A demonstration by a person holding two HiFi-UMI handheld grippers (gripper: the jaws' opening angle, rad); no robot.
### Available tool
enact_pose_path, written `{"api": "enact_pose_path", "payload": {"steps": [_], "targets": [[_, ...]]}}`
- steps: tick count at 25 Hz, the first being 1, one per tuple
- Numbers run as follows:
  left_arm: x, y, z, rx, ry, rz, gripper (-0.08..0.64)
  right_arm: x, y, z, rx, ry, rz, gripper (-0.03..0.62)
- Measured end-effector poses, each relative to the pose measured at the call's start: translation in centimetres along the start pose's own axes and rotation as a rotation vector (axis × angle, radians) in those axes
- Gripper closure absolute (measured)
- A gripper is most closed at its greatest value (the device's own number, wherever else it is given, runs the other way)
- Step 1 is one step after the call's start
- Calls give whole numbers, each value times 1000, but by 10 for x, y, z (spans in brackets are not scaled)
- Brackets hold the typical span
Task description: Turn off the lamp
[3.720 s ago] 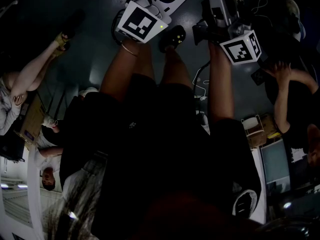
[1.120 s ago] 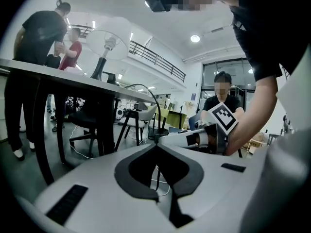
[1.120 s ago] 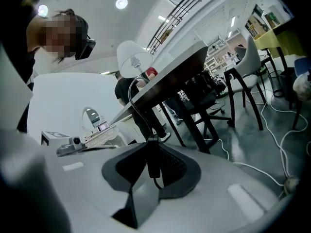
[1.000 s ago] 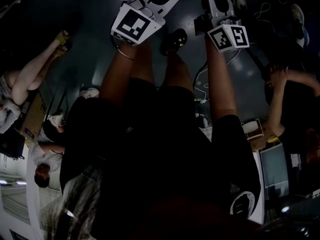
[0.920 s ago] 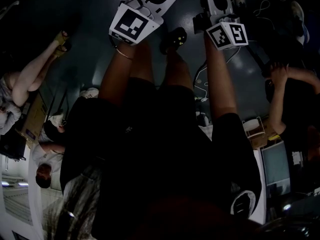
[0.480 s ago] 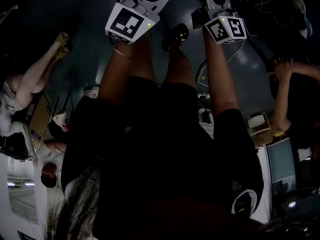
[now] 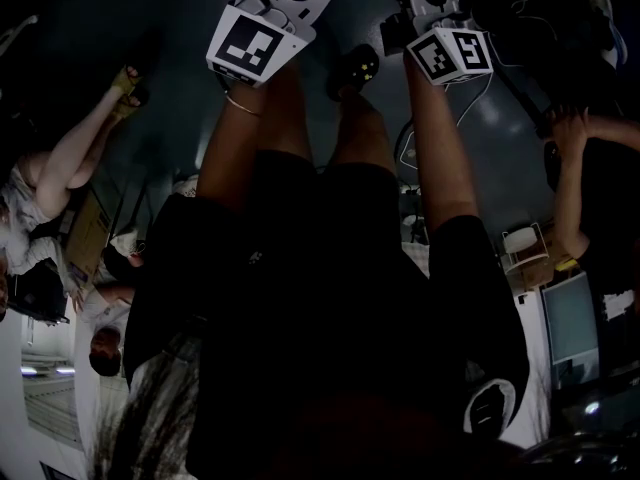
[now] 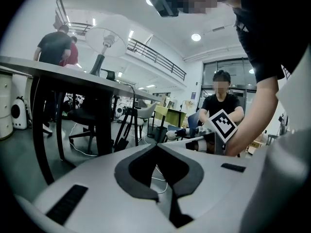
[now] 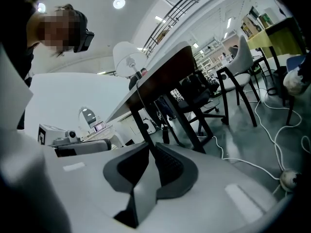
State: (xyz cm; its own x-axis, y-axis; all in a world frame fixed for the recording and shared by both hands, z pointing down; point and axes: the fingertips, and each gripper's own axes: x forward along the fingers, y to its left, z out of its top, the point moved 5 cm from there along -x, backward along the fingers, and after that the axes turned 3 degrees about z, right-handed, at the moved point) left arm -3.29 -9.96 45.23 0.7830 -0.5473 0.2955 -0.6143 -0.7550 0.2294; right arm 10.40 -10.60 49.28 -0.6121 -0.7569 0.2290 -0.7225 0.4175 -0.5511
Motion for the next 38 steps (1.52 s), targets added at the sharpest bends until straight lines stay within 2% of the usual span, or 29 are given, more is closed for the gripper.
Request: {"api": "enact_pose_path", "payload": {"steps": [5, 8, 11, 18, 21, 24, 29, 38], "targets": [[1, -6, 0, 17, 5, 12, 554, -7, 6, 4, -18, -1, 20, 552], [3, -13, -2, 15, 9, 8, 554, -14, 9, 7, -21, 4, 27, 586], [5, -22, -1, 11, 12, 9, 554, -26, 14, 12, -26, -1, 47, 591], [12, -44, 10, -20, 0, 10, 554, -56, 28, 39, -44, -78, 48, 591], [16, -59, 10, -21, 11, -23, 554, -71, 32, 48, -56, -115, 42, 591], [18, -78, 11, 20, 40, -70, 554, -85, 42, 56, -55, -171, 69, 591], [12, -96, 41, 32, 12, -99, 554, -102, 66, 82, -72, -214, 61, 591], [-7, -110, 91, 55, -47, -74, 554, -123, 92, 110, -78, -258, 39, 592]]}}
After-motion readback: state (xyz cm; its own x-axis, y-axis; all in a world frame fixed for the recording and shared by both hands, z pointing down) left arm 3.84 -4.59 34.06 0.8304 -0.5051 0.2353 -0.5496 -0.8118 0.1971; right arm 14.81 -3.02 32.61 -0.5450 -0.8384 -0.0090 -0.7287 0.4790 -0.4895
